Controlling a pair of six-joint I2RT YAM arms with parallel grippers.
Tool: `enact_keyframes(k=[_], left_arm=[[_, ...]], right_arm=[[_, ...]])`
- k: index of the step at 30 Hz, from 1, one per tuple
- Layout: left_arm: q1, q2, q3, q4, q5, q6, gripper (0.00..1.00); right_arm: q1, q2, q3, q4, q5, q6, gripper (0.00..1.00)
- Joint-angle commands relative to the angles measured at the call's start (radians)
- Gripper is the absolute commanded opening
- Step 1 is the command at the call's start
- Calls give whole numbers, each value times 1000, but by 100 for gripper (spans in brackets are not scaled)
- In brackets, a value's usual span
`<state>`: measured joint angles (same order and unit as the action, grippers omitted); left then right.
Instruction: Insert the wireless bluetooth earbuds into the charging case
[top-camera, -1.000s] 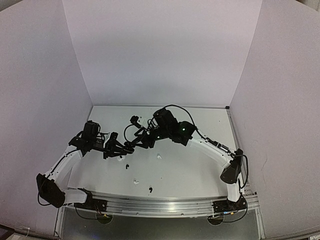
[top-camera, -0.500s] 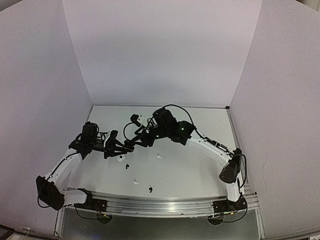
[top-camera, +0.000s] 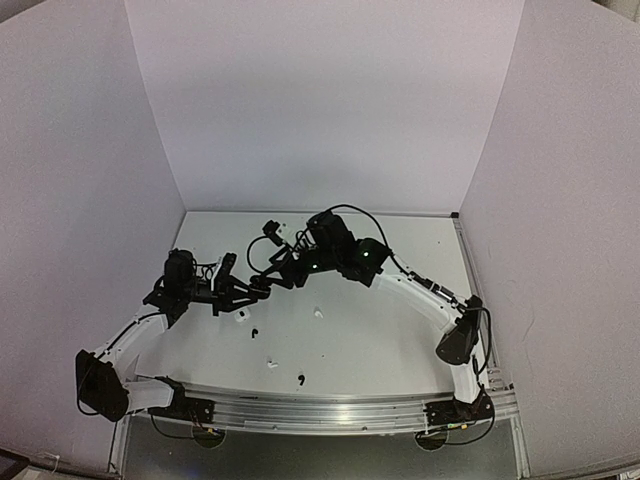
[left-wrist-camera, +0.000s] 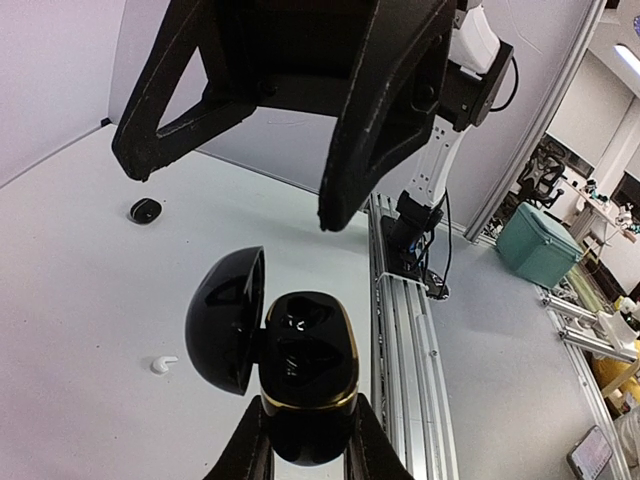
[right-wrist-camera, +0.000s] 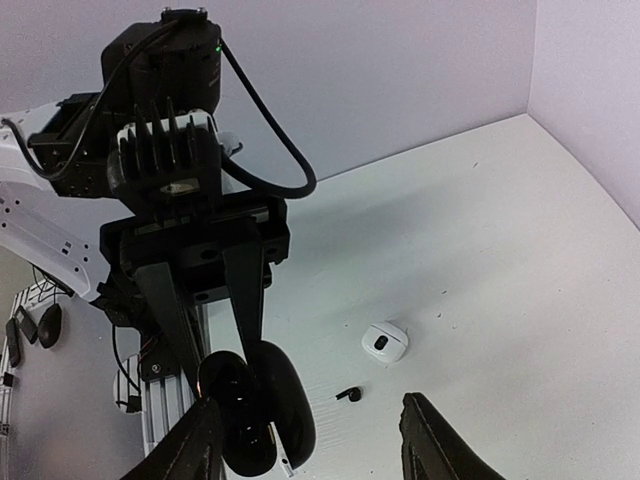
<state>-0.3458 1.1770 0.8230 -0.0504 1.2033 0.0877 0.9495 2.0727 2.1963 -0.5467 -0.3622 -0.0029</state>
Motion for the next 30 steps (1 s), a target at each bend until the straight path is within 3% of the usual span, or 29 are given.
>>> enact_keyframes(k=[1,9,21,30], left_arm=[[7,-26,-3,107,0,-74,0],[8,-42,-10,155,-1,-102,0],[8,-62,-6,100,35,122,0],[8,-79,0,-40,23,399,0]], right_arm=[[-7,-2,26,12,-7,30,56],[-7,6,-7,11,-69,43,57],[-7,55,16,12,-33,67,55],[-15,88,27,12,-42,102,55]])
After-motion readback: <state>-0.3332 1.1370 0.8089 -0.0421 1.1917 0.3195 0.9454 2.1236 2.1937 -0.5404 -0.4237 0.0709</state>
